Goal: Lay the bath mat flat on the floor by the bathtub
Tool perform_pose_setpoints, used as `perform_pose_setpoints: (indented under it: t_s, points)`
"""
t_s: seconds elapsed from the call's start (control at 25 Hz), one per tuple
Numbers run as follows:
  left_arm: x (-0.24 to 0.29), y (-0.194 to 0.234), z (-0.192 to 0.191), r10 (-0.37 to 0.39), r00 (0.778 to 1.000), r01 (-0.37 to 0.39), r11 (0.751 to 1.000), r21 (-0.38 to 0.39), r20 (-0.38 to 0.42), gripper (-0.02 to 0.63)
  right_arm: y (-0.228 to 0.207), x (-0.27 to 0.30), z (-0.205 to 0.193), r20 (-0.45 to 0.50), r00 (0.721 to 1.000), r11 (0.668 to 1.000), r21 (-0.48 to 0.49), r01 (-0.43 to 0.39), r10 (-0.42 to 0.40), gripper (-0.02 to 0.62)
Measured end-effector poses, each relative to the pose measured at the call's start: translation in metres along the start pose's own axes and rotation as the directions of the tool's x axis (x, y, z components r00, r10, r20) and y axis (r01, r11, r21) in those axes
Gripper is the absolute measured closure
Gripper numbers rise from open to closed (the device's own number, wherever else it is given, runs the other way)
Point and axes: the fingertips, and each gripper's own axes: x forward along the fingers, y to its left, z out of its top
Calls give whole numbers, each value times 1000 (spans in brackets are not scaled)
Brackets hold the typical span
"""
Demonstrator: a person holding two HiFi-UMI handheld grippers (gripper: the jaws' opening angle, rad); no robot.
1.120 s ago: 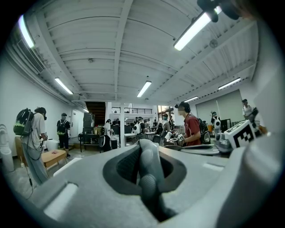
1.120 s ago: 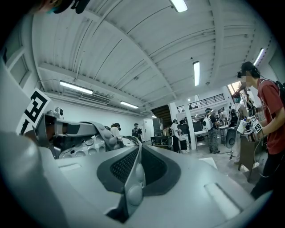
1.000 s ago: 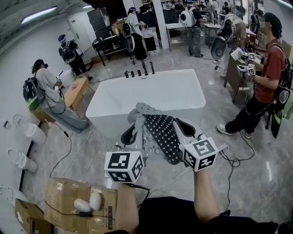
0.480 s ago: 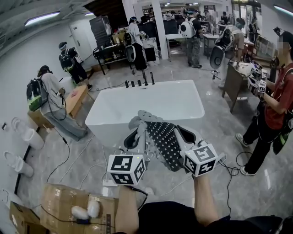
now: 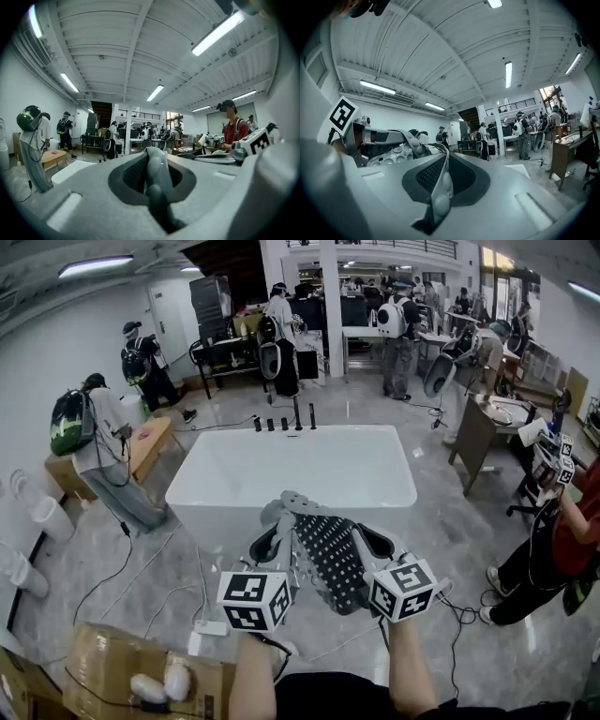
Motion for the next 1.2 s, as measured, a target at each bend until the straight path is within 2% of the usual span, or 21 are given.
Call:
perform_pose_setpoints:
  t_s: [0.64,0.92,1.08,1.2]
  points:
    - [33,85,-35,62,992,-70,995,-68,-113,589,3,89,-38,-111,993,996,82,-38,47,572]
    - [72,130,-60,45,984,-63,993,-97,-173,589,-7,148,-64,-164,986,992,130,-10,31,572]
    - [96,150,-65,21,978,-30,999,-42,-205,588,-15,181,-69,-172,985,989,148,18,8,572]
    - [112,169,-64,-11,977,1,999,-51,-211,588,-13,208,-67,-166,986,988,151,31,-6,572]
